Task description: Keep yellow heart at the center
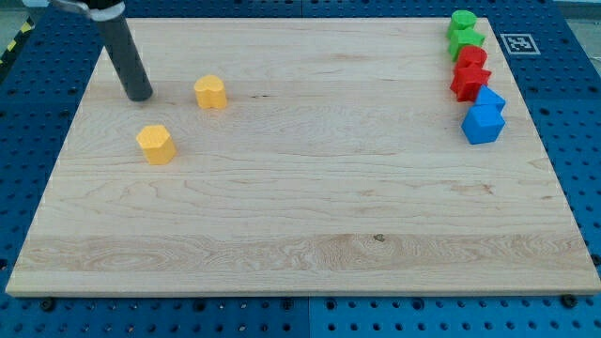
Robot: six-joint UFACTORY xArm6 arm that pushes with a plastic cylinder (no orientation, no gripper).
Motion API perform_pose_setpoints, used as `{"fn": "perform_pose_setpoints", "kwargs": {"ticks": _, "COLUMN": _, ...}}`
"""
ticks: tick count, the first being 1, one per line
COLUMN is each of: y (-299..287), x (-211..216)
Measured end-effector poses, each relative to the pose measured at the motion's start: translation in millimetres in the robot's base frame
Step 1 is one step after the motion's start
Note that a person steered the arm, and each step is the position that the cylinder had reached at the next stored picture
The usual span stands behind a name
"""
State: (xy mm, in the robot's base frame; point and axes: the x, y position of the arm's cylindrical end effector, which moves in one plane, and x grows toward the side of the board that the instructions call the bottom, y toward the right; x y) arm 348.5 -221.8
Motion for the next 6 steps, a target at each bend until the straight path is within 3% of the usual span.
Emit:
{"fn": "perform_pose_setpoints", "kwargs": {"ticks": 1, "y": 43, "x": -2}}
{"fn": "perform_pose_setpoints", "kwargs": {"ticks": 6, "y": 130, "x": 33}}
